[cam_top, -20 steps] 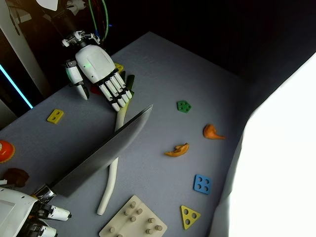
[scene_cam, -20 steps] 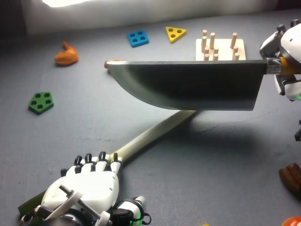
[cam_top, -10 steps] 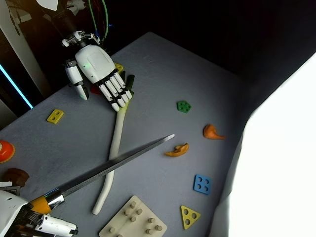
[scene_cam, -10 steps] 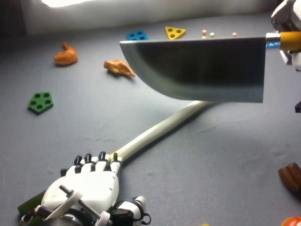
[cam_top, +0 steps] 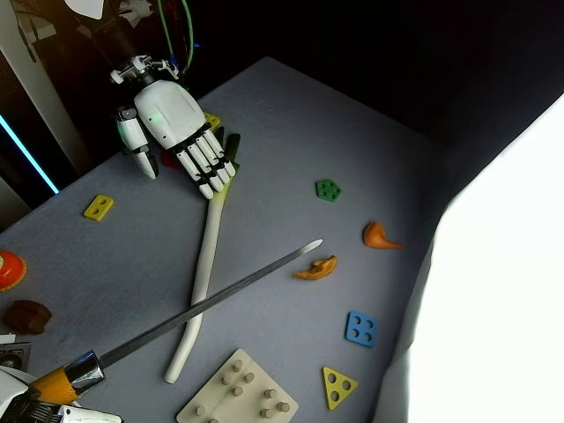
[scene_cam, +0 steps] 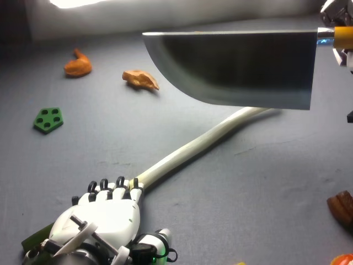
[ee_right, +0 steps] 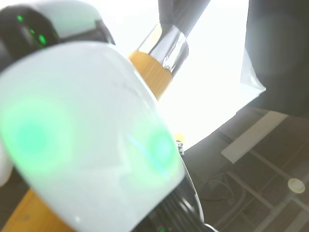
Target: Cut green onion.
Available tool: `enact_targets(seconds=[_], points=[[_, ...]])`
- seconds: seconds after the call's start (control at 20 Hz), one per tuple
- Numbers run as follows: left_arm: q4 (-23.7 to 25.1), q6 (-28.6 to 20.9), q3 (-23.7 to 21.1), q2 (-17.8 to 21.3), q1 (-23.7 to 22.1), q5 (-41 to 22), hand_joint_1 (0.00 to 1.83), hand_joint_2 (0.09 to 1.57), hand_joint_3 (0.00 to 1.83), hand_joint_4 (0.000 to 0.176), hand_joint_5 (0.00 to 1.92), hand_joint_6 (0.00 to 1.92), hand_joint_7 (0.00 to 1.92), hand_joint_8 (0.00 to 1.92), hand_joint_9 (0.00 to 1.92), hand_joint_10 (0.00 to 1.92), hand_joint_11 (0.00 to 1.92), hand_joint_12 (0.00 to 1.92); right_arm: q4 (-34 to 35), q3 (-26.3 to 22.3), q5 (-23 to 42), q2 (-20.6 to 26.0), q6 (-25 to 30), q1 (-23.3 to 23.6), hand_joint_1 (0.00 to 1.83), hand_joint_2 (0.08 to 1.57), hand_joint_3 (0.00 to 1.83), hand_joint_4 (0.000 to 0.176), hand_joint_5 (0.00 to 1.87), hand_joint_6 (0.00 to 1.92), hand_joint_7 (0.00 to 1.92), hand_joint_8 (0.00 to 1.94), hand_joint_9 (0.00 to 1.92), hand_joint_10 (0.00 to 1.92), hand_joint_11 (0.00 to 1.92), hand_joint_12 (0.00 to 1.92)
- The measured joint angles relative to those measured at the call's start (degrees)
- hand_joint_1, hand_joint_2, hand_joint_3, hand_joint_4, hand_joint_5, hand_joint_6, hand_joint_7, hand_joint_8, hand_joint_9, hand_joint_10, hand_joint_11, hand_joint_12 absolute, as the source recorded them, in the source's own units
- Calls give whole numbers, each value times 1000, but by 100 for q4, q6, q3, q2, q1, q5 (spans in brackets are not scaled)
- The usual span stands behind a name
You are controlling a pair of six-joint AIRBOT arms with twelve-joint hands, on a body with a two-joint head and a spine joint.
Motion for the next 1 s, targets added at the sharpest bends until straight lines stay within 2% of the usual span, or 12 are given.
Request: enact_targets(seconds=[0.1,0.4,0.5,0.65,0.75,0.8,1.0], points=[[4,0,11,-2,-11,-15,141,1456,0,0,5,2,0,0,0,0,0,0,-26,74,35,2,31,120,1585,757,770,176,1294,1920,1540,1941,1609,1921,1593,1921],[15,0,13,-2,-11,-20,97,1463,0,0,0,0,0,0,0,0,0,0,-588,562,39,20,592,382,1582,757,784,176,1259,1897,1546,1941,1625,1921,1632,1921],[33,0,17,0,-11,-33,115,1457,0,0,21,7,9,3,0,0,0,0,-859,767,81,17,813,420,1635,761,803,176,1400,1921,1562,1941,1624,1921,1654,1921],[35,0,44,-2,-66,-76,144,1448,0,0,11,2,12,2,0,0,0,0,-979,955,48,-2,944,463,1638,765,811,176,1412,1921,1574,1941,1631,1921,1657,1921],[76,7,61,-2,-83,-146,104,1450,0,0,0,0,0,0,0,0,0,0,-1019,1102,83,-46,1043,527,1640,747,820,176,1422,1921,1575,1941,1624,1921,1648,1921],[81,2,61,0,-94,-162,20,1473,9,0,0,0,5,1,1,0,0,0,-1084,1193,114,-74,1141,557,1641,745,825,176,1392,1921,1580,1941,1631,1921,1655,1921],[129,98,96,-2,-203,-321,0,1478,9,0,0,0,0,0,0,0,0,0,-1270,1578,166,-249,1445,562,1639,720,811,176,1375,1921,1598,1941,1666,1921,1707,1921]])
